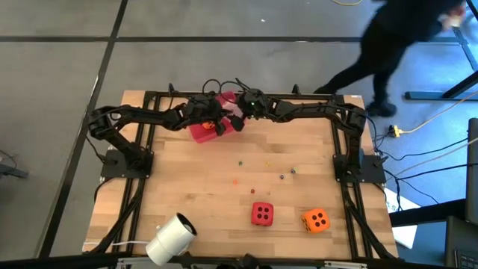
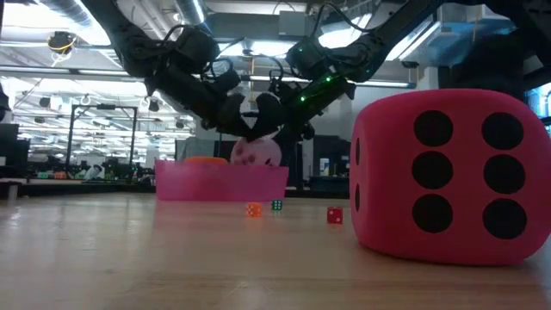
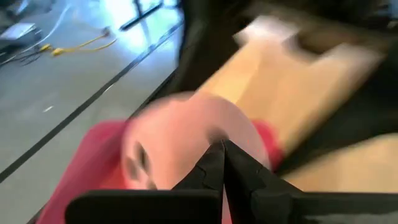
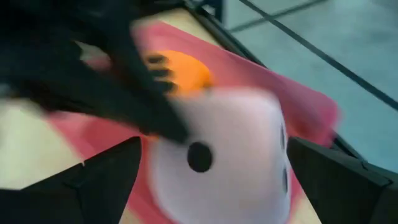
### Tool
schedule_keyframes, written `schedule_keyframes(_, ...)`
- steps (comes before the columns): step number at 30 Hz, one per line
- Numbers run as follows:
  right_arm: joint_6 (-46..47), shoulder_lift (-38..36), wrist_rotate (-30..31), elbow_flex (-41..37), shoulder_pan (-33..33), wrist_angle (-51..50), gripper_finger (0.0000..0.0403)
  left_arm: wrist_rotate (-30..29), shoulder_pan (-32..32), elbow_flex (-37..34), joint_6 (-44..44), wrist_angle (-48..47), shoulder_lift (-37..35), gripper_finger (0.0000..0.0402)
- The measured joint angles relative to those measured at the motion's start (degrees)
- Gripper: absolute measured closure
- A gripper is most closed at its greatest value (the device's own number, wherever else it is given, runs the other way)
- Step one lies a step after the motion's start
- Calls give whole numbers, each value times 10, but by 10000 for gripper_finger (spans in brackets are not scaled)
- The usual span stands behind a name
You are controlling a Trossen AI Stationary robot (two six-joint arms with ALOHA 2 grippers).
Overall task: Pick & Place Dice
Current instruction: Put the large pink die into the red bin, then adjust the large orange die in the red bin
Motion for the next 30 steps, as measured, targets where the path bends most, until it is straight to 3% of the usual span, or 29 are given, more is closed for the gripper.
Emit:
schedule_keyframes(5, 0, -1, -49, 1, 2, -7, 3, -56, 0, 0, 7, 3, -2, 400)
schedule_keyframes(20, -28, -1, -14, 1, -4, -19, 3, -59, 0, 0, 20, -7, -13, 401)
schedule_keyframes(30, -28, 0, -10, 1, -4, -40, 45, -83, 0, 0, 52, -140, -65, 401)
